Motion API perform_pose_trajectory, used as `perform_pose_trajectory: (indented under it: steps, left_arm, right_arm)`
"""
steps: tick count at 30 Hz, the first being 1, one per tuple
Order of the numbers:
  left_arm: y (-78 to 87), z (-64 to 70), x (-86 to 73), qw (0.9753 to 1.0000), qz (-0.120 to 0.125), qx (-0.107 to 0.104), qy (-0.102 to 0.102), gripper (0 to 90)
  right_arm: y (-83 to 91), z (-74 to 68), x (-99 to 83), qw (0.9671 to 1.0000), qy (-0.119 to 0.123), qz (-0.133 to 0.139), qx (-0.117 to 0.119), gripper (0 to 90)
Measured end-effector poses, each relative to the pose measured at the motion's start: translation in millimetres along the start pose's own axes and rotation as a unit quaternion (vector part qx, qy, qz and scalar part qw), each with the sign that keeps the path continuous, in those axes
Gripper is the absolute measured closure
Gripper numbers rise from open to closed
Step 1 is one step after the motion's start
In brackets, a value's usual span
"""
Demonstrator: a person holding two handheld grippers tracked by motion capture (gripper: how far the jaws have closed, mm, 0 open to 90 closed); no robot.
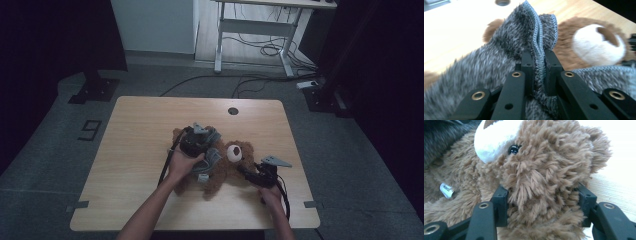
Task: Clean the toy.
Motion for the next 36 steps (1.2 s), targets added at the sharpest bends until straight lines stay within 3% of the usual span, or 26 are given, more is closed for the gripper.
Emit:
perform_pose_trajectory:
  steps: [5,10,15,19,22,25,28,31,36]
  left_arm:
    - [8.2,-10.0,-7.3,0.9999,-0.002,0.010,0.007,80.4]
    - [12.0,-0.2,3.1,0.9999,0.009,0.006,-0.002,80.3]
    - [9.9,24.6,27.4,0.9988,0.033,-0.034,-0.005,80.4]
    - [0.7,58.0,55.8,0.9960,0.049,-0.070,-0.025,80.4]
    - [-10.6,76.4,66.2,0.9944,0.047,-0.087,-0.039,80.3]
    - [-27.9,89.4,65.7,0.9935,0.032,-0.101,-0.043,80.3]
    - [-38.6,92.5,57.6,0.9927,0.031,-0.111,-0.035,80.2]
    - [-34.7,87.2,52.5,0.9912,0.038,-0.125,-0.019,80.3]
    - [-23.8,72.2,37.7,0.9938,0.031,-0.105,-0.019,80.3]
  right_arm:
    - [-0.1,-0.1,-0.1,1.0000,-0.002,0.000,0.000,43.6]
    - [0.1,0.3,-0.2,1.0000,-0.001,-0.001,-0.001,43.7]
    - [-0.1,0.6,0.0,1.0000,-0.003,0.001,0.000,43.8]
    - [0.2,0.5,-0.3,1.0000,-0.003,0.000,0.000,43.8]
    - [0.2,0.6,-0.3,1.0000,-0.003,0.000,0.001,43.7]
    - [0.3,0.9,-0.3,1.0000,-0.001,0.000,0.002,43.7]
    - [0.2,0.9,-0.7,1.0000,-0.002,-0.001,0.000,43.7]
    - [0.1,1.1,-1.3,1.0000,0.001,-0.002,0.000,43.7]
    - [-0.3,0.2,-1.2,1.0000,0.004,-0.001,-0.001,43.7]
Point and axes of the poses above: each handheld gripper's, and its own axes: y roughly backward along the jaws, x roughly out of its top, z roughly to its right, the point moved 9 cm from there along -y, roughly forward along the jaws, and after that the axes turned 12 degrees about -y, right-handed, at the moved point
